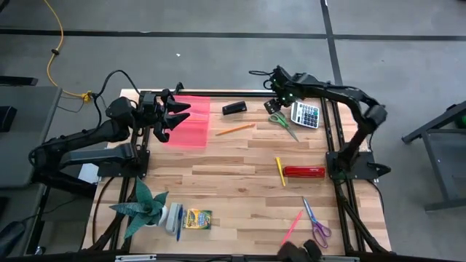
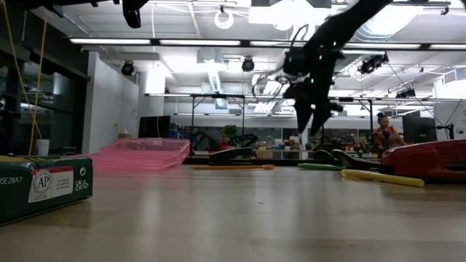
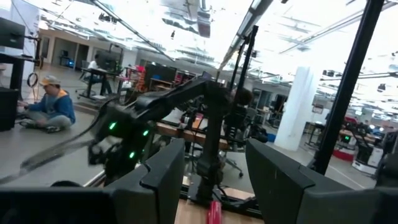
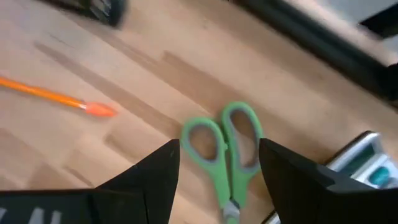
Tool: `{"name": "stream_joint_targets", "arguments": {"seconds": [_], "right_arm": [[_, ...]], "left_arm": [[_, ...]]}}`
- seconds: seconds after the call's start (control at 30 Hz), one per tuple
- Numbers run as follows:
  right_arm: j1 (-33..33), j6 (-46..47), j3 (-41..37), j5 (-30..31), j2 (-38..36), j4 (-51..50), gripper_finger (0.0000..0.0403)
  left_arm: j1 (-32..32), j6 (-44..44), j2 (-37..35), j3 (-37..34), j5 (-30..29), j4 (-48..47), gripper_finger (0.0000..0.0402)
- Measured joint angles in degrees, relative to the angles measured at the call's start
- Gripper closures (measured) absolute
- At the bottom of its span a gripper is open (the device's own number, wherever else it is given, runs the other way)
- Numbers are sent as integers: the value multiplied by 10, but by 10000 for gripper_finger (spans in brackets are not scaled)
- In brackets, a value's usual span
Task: Pack school essentials
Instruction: Put the green scissor into the pink supply box
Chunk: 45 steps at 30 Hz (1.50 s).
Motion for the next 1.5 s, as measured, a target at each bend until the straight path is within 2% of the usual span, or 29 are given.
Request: {"name": "stream_joint_targets", "arguments": {"seconds": [0.27,0.37,0.5,0.67,0.93,1.07,1.27,1.5], "right_arm": [[-5,-27,0,-25,82,4,192],[-5,-41,0,-21,95,9,192],[-7,-54,0,18,107,7,192],[-17,-68,0,8,119,15,192],[-17,-50,6,-4,125,10,192],[-16,-43,8,-16,115,10,192],[-11,-38,9,-8,87,9,192],[-5,-14,-1,5,94,24,192]], "left_arm": [[0,0,0,0,0,0,242],[0,0,0,0,-1,0,242],[0,0,0,0,-2,0,242],[0,0,0,0,-2,0,242],[0,0,0,0,-4,0,242],[0,0,0,0,-31,0,242],[0,0,0,0,-33,0,242],[0,0,0,0,-33,-1,242]]}}
